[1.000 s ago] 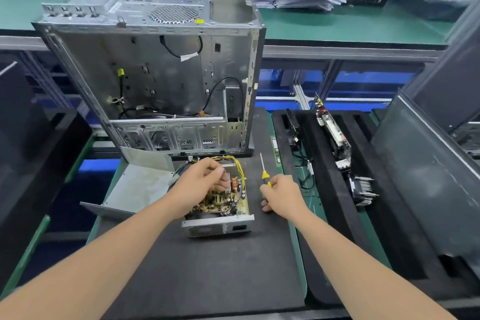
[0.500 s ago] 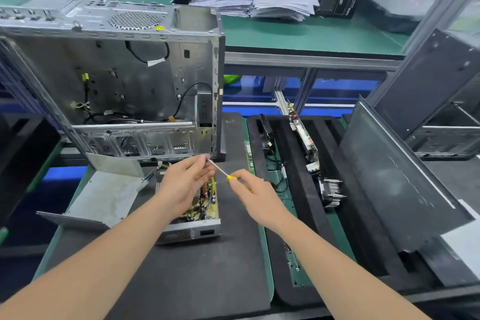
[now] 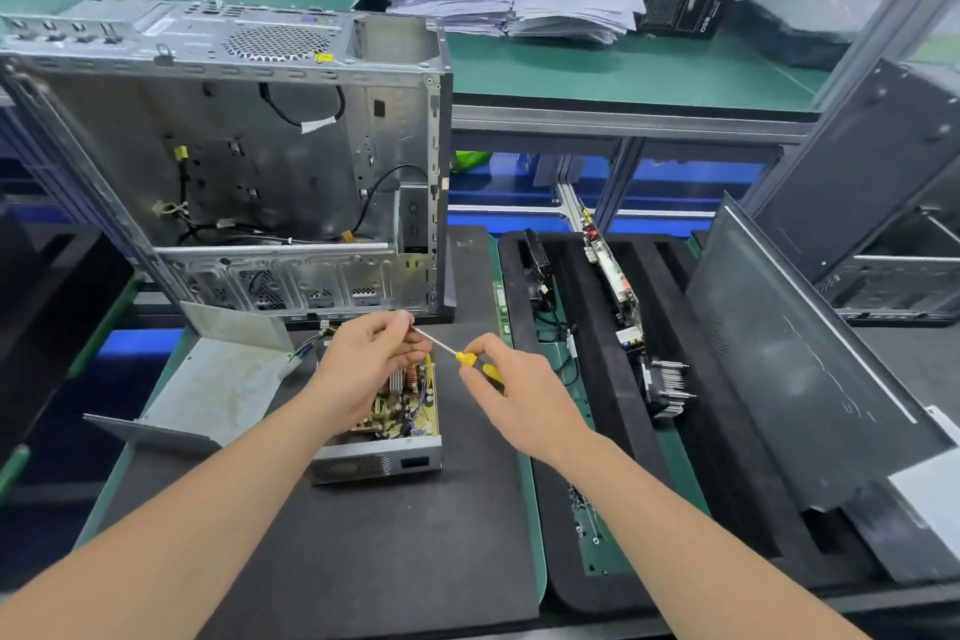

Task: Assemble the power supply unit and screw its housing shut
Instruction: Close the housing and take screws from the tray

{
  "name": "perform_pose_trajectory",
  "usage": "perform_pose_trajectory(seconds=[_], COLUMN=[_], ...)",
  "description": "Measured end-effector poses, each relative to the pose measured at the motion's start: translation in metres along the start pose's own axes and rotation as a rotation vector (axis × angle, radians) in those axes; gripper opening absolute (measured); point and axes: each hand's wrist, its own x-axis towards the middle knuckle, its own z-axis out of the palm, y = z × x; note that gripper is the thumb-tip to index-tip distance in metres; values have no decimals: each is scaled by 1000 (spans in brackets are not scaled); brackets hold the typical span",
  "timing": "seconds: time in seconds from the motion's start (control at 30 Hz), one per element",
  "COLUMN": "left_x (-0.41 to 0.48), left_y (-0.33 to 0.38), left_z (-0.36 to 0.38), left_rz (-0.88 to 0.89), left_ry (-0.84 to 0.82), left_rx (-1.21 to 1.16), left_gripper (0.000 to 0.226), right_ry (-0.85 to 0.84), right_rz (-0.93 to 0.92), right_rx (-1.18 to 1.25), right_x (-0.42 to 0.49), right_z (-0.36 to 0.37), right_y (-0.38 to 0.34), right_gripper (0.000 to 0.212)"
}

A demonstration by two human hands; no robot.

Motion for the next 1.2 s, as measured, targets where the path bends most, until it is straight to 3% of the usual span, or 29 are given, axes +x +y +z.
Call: perform_pose_trajectory(seconds=[0.17,0.37,0.5,0.7,0.9,1.07,1.2], left_x=[-6,-7,-9,-11,-16,-14,-13], left_y=[0,5,6,6,9,12,8], left_z=[-3,5,11,16,7,8,6], left_rz=[-57,-197,-249,-222,-132,-240,-254], left_ry=[-45,70,116,134,43,99,85], left_rx=[19,-451,-640,-596,-291,-531,-555], left_gripper=[38,27,18,18,34,21,18], right_ry=[0,4,-35,-70,12,-16,-8], right_rz=[-14,45,72,69,34,8,27], right_rx=[-21,154,186,171,106,108,106], right_x=[2,2,1,-1,-4,-2,-1], right_z=[7,17,20,23,19,15,16], right_y=[-4,-13,-20,-29,-27,-30,-31], right_gripper=[16,11,16,15,13,12,14])
